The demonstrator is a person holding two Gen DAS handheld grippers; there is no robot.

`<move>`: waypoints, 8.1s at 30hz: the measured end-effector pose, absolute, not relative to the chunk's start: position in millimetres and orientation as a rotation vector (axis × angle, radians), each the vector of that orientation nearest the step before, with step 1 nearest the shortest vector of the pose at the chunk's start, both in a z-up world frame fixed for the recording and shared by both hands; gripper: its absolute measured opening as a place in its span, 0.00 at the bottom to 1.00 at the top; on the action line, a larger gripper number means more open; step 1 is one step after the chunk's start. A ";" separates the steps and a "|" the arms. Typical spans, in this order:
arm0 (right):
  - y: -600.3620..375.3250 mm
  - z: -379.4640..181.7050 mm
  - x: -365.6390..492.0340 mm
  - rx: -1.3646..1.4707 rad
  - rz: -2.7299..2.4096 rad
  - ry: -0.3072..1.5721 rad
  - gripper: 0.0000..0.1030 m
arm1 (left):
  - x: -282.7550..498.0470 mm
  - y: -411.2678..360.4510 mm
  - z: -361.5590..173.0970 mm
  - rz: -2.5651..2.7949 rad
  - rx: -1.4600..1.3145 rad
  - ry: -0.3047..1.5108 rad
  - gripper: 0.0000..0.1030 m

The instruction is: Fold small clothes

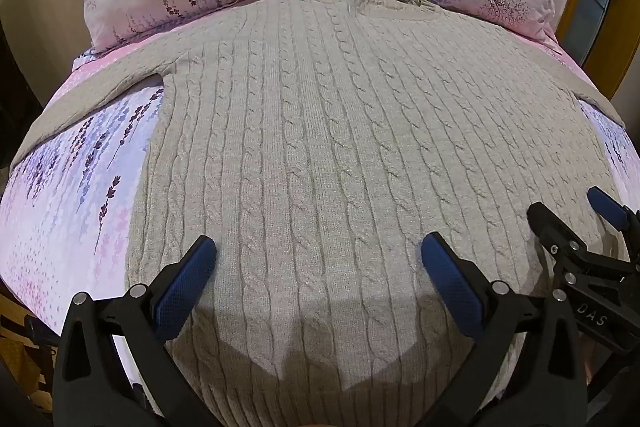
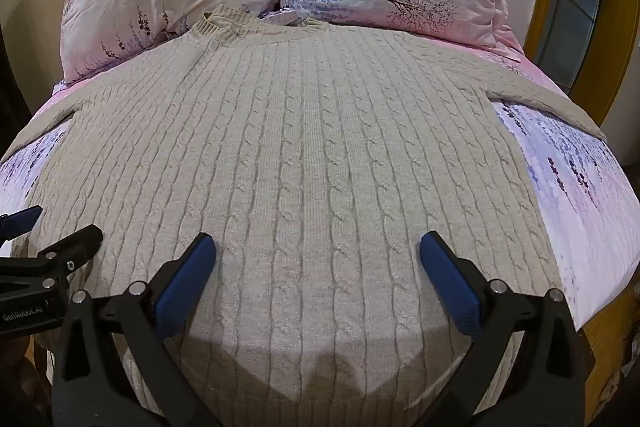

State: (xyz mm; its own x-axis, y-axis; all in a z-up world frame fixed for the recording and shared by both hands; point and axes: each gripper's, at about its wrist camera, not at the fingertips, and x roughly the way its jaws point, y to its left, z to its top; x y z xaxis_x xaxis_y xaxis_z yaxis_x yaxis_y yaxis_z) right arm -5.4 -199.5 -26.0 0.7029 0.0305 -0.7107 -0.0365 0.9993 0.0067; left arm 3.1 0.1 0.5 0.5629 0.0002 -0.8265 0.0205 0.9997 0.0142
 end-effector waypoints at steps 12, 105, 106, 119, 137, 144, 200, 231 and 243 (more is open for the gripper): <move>-199.5 -25.9 -5.6 -0.008 0.037 0.789 0.98 | -0.1 0.0 0.3 -0.013 0.024 0.967 0.99; -361.9 23.7 71.3 0.373 0.007 0.762 0.90 | 74.5 -18.7 34.6 -0.194 -0.003 0.888 0.99; -392.2 24.7 78.3 0.450 -0.051 0.742 0.83 | 77.9 -20.3 36.9 -0.198 -0.007 0.866 0.99; -561.6 -23.0 121.9 0.914 -0.318 0.686 0.44 | 103.2 -34.5 28.3 -0.239 0.010 0.820 0.99; -611.5 -30.0 127.5 0.944 -0.473 0.623 0.08 | 117.2 -26.8 9.7 -0.260 -0.066 0.916 0.99; -566.6 28.1 128.8 0.706 -0.407 0.489 0.07 | 118.9 -31.7 7.0 -0.249 -0.030 0.930 0.99; -140.4 -3.1 198.8 0.283 0.601 0.897 0.14 | 156.8 101.8 26.1 -0.357 -0.768 0.821 0.87; -394.0 -9.8 148.9 0.172 -0.053 0.849 0.35 | 199.7 31.1 3.2 -0.383 -0.624 0.997 0.17; -387.9 -8.0 143.6 0.192 -0.089 0.801 0.07 | 204.1 60.5 11.1 -0.328 -0.571 0.935 0.08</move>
